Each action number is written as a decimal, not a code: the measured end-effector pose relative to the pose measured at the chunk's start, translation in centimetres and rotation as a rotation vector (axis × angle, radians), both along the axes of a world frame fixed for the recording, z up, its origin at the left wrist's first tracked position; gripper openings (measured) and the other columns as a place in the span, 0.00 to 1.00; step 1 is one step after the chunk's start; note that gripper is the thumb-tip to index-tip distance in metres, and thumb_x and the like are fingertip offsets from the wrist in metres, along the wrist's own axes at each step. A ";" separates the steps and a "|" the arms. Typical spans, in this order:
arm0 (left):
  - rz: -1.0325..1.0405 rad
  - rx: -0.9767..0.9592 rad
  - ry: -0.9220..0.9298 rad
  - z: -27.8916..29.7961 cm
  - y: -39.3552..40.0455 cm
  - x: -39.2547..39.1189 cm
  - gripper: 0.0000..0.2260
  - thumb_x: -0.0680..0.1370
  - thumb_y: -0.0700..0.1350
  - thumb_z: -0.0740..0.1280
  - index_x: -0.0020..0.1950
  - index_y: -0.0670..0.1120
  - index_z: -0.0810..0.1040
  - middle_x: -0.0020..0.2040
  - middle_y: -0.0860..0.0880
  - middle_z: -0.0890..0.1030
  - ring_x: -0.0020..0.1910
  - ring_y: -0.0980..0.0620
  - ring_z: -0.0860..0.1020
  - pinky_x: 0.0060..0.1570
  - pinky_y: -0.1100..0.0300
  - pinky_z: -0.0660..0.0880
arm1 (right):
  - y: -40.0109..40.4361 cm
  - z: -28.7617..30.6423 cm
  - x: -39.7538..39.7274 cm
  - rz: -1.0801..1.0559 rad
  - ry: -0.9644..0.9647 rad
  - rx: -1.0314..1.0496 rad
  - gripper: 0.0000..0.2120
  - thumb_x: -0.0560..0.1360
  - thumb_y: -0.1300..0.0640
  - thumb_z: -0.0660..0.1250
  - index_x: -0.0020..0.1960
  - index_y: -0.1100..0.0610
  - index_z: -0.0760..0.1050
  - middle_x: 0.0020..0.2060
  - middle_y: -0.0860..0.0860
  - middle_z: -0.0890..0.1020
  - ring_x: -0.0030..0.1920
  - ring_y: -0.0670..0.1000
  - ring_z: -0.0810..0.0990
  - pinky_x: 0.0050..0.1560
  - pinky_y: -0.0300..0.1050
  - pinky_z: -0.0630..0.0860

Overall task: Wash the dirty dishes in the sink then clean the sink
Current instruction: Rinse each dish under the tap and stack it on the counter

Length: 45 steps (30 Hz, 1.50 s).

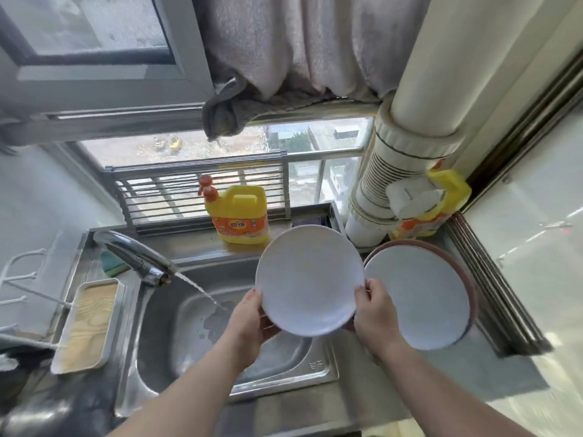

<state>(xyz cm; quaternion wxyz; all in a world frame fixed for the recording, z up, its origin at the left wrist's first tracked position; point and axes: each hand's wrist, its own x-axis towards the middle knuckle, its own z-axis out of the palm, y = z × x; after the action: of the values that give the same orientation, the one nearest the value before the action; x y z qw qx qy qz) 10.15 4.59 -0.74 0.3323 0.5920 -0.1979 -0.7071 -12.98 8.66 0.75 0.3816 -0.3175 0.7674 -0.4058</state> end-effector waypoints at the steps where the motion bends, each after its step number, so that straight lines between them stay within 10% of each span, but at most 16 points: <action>1: 0.028 -0.021 -0.040 0.4 0.3 -1.6 0.14 0.88 0.55 0.58 0.63 0.51 0.80 0.55 0.44 0.87 0.47 0.43 0.86 0.43 0.50 0.84 | 0.4 0.1 -1.3 0.002 0.038 0.011 0.10 0.85 0.52 0.60 0.47 0.51 0.76 0.43 0.51 0.82 0.45 0.58 0.81 0.34 0.40 0.81; 6: -0.030 -0.213 -0.348 1.1 1.7 -10.4 0.10 0.86 0.49 0.59 0.49 0.48 0.74 0.47 0.40 0.81 0.37 0.42 0.80 0.32 0.45 0.81 | 2.8 -0.1 -9.0 -0.045 0.209 0.123 0.11 0.85 0.53 0.55 0.49 0.53 0.75 0.45 0.53 0.80 0.47 0.59 0.79 0.48 0.61 0.78; 18: -0.859 -0.443 -1.061 -0.4 2.4 -20.1 0.14 0.84 0.56 0.54 0.51 0.47 0.72 0.51 0.41 0.83 0.51 0.38 0.81 0.44 0.51 0.71 | 4.5 0.5 -21.6 0.183 0.799 0.438 0.15 0.87 0.47 0.47 0.66 0.49 0.68 0.33 0.48 0.72 0.35 0.56 0.73 0.37 0.51 0.71; 24: -0.918 -0.504 -0.998 -2.0 1.7 -17.3 0.16 0.86 0.62 0.53 0.46 0.52 0.66 0.47 0.44 0.82 0.49 0.38 0.78 0.41 0.50 0.69 | 4.9 1.1 -20.9 0.115 0.737 0.358 0.18 0.86 0.44 0.52 0.76 0.44 0.62 0.43 0.56 0.81 0.41 0.60 0.78 0.42 0.54 0.73; 31: -0.527 -0.184 -0.799 -5.9 -0.4 -6.9 0.05 0.82 0.47 0.63 0.49 0.56 0.76 0.46 0.53 0.82 0.42 0.48 0.80 0.43 0.53 0.77 | -0.3 2.6 -6.0 0.359 0.552 -0.192 0.11 0.81 0.60 0.67 0.62 0.52 0.80 0.36 0.51 0.84 0.36 0.55 0.81 0.38 0.44 0.69; 35: -0.445 -0.224 -0.816 -7.0 -1.3 0.0 0.09 0.82 0.44 0.63 0.50 0.59 0.78 0.42 0.56 0.83 0.38 0.55 0.81 0.38 0.56 0.77 | -4.2 -2.5 4.4 0.509 0.096 0.092 0.15 0.82 0.52 0.62 0.67 0.45 0.76 0.44 0.42 0.81 0.44 0.47 0.82 0.48 0.45 0.78; 39: -0.400 -0.139 -0.762 -8.6 -0.1 5.0 0.08 0.81 0.45 0.66 0.48 0.59 0.80 0.42 0.59 0.83 0.41 0.54 0.82 0.41 0.57 0.79 | -7.7 -9.5 11.7 0.210 -0.496 0.598 0.28 0.86 0.49 0.57 0.83 0.43 0.52 0.66 0.53 0.70 0.47 0.57 0.84 0.45 0.51 0.87; 45: -0.403 -0.061 -0.671 -12.1 2.0 8.7 0.07 0.80 0.47 0.68 0.49 0.60 0.82 0.42 0.58 0.84 0.41 0.56 0.82 0.44 0.59 0.79 | -11.1 -18.2 13.3 0.291 0.230 0.646 0.29 0.85 0.60 0.55 0.84 0.55 0.50 0.66 0.62 0.79 0.65 0.64 0.79 0.56 0.54 0.76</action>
<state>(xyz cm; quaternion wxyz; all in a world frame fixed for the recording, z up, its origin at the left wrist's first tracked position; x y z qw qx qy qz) 18.85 6.61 -12.81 0.1209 0.7294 -0.4289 -0.5190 0.29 -2.43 -17.47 0.4269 -0.3301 0.8406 -0.0458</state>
